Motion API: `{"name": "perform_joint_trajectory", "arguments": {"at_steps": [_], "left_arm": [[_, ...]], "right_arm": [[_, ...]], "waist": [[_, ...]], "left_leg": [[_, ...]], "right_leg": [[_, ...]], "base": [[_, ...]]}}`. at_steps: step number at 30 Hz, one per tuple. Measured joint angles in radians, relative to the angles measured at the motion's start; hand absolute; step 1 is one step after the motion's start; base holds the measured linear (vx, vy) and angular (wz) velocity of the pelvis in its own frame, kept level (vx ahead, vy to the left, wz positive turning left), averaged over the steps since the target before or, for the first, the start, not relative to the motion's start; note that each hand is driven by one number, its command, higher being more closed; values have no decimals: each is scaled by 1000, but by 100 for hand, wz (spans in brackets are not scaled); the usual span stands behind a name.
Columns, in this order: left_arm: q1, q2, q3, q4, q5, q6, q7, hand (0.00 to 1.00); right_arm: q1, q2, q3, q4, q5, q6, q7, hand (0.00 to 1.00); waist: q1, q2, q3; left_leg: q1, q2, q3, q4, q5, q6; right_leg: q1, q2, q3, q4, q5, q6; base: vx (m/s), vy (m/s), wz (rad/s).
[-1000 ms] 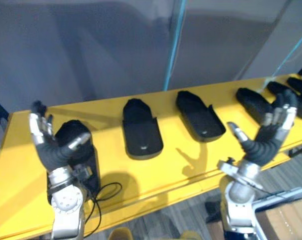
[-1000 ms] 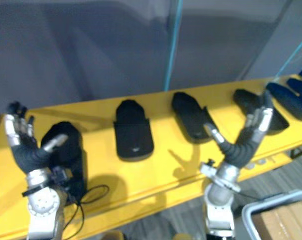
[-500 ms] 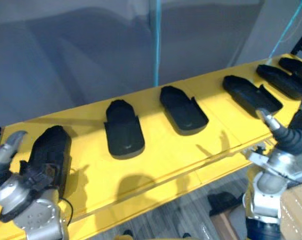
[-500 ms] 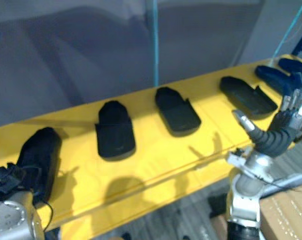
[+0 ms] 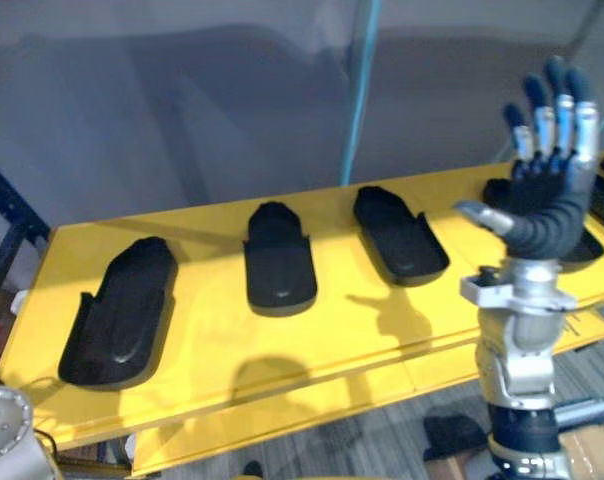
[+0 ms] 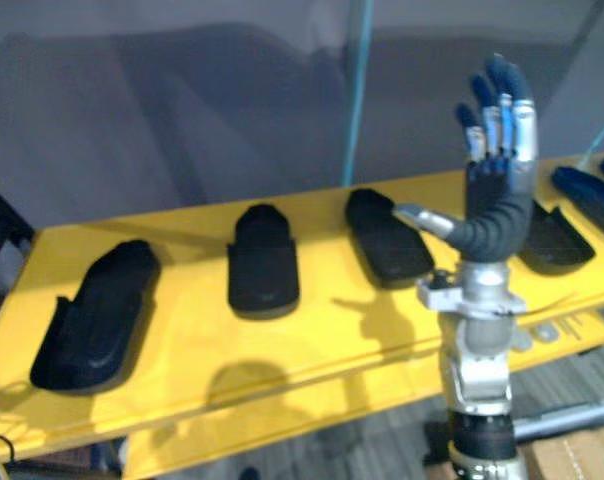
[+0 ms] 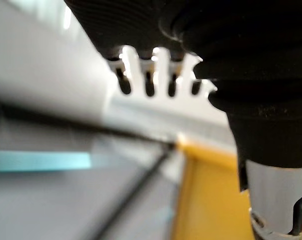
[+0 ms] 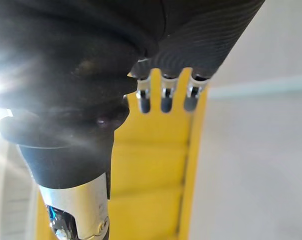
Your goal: Walk over and take plastic housings, then place them on the shelf
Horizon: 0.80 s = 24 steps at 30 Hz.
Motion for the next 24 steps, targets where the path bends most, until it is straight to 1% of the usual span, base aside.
{"name": "perform_joint_trajectory", "arguments": {"at_steps": [1,2,3,4,5,6,7,8,9,10,11,12,13,14,15,16,17,18,19,20,21,22,23,24], "left_arm": [[1,-1,5,19,11,-52,58,0],[2,-3,17,25,36,-85,81,0],[2,-3,36,22,77,-147,116,0],[4,-3,42,12,122,-220,154,0],[8,-3,41,2,144,-248,172,0],[21,-5,42,-29,172,-297,203,0],[32,-7,41,-53,196,-315,226,0],[41,-15,39,-84,219,-317,256,0],[41,-20,39,-90,226,-316,266,0],[42,-32,39,-95,227,-276,295,0],[45,-49,38,-89,207,-178,318,0],[45,-50,36,-74,180,-126,328,0],[43,-47,38,-13,121,-39,334,0],[41,-34,42,159,33,63,330,0],[39,-30,46,251,-11,89,324,0],[30,-23,50,416,-74,123,313,0],[19,-19,58,621,-187,115,269,0],[18,-21,59,706,-234,111,250,0],[25,-32,60,836,-321,96,204,0],[36,-56,69,937,-381,75,156,0],[44,-70,75,982,-411,65,133,0],[60,-91,78,1073,-472,46,83,0],[67,-110,79,1165,-518,46,21,0],[72,-124,82,1197,-536,45,-10,0]], "right_arm": [[-31,1,35,30,-1,14,0,0],[-44,3,53,45,-1,23,-1,0],[-63,4,86,76,-3,39,-3,0],[-76,5,113,104,-13,48,-8,0],[-78,7,124,117,-23,53,-11,0],[-86,13,150,142,-24,67,-18,0],[-91,19,162,158,-21,68,-18,0],[-92,25,175,170,-17,68,-19,0],[-92,28,180,175,-17,68,-18,0],[-95,36,197,187,1,66,-16,0],[-104,48,220,218,7,62,-8,0],[-111,53,234,236,14,61,-1,0],[-120,59,263,266,19,59,6,0],[-126,71,292,292,21,58,33,0],[-131,76,306,297,22,57,47,0],[-138,78,328,305,22,55,63,0],[-147,90,361,328,22,56,93,0],[-152,92,379,343,22,57,106,0],[-173,97,413,375,18,58,133,0],[-205,110,449,409,11,62,155,0],[-221,122,466,424,4,65,165,0],[-250,147,501,452,-2,65,190,0],[-280,162,535,480,-3,65,215,0],[-293,176,550,494,-3,65,226,0]], "waist": [[21,0,-2],[29,-1,-5],[44,3,-11],[59,-6,-22],[66,-4,-24],[78,-4,-26],[87,-4,-26],[91,-1,-24],[91,-1,-24],[92,2,-27],[93,8,-35],[93,10,-35],[95,13,-37],[102,18,-43],[106,23,-43],[110,28,-40],[117,25,-40],[117,18,-41],[118,3,-39],[120,-11,-33],[121,-21,-31],[124,-33,-30],[130,-36,-28],[134,-36,-28]], "left_leg": [[0,0,-13,0,2,0],[-3,0,-20,0,3,0],[-15,-1,-39,-1,6,-1],[-24,-2,-57,-1,10,-3],[-30,-3,-65,-1,12,-3],[-33,-2,-76,-1,16,-2],[-33,-2,-82,-1,16,-2],[-34,-2,-94,-1,17,-3],[-34,-1,-94,-1,18,-2],[-40,2,-94,-1,21,-2],[-50,6,-94,-1,25,-2],[-50,9,-93,-1,27,-4],[-51,15,-93,-1,30,-6],[-62,24,-93,-1,38,-9],[-68,27,-94,-1,41,-11],[-70,30,-94,-1,48,-19],[-73,34,-95,-1,51,-21],[-75,35,-98,-1,52,-21],[-80,37,-105,0,54,-25],[-82,39,-108,0,55,-26],[-82,39,-108,0,54,-26],[-83,41,-108,0,52,-29],[-81,42,-109,0,50,-30],[-80,42,-108,0,49,-31]], "right_leg": [[8,1,-12,0,-1,-1],[10,2,-23,0,-1,-2],[10,3,-37,0,-2,-4],[13,4,-57,2,-5,-8],[11,5,-61,2,-7,-12],[16,7,-79,3,-9,-15],[20,8,-82,3,-12,-19],[27,10,-92,3,-15,-22],[30,11,-102,3,-18,-24],[30,13,-108,4,-27,-28],[25,18,-110,4,-32,-28],[25,20,-110,3,-34,-27],[23,26,-110,2,-34,-26],[12,34,-111,0,-33,-26],[8,36,-112,-1,-32,-25],[4,39,-113,-4,-29,-23],[2,45,-117,-6,-19,-15],[3,47,-120,-5,-18,-15],[2,49,-126,-6,-18,-16],[2,49,-128,-5,-19,-17],[2,49,-128,-5,-20,-18],[3,51,-125,-6,-22,-21],[5,51,-124,-7,-23,-22],[5,52,-123,-7,-24,-23]], "base": [[-41,-29,37],[-65,-33,35],[-53,-39,44],[-56,-38,44],[-35,-33,41],[-48,-31,25],[-47,-33,28],[-43,-26,21],[-64,-37,23],[-89,-48,15],[-81,-49,10],[-59,-46,2],[-41,-50,-1],[-40,-60,0],[-14,-45,1],[20,-43,2],[29,-33,5],[38,-45,14],[41,-38,15],[41,-33,12],[36,-25,4],[0,0,0],[0,0,0],[0,0,0]]}}
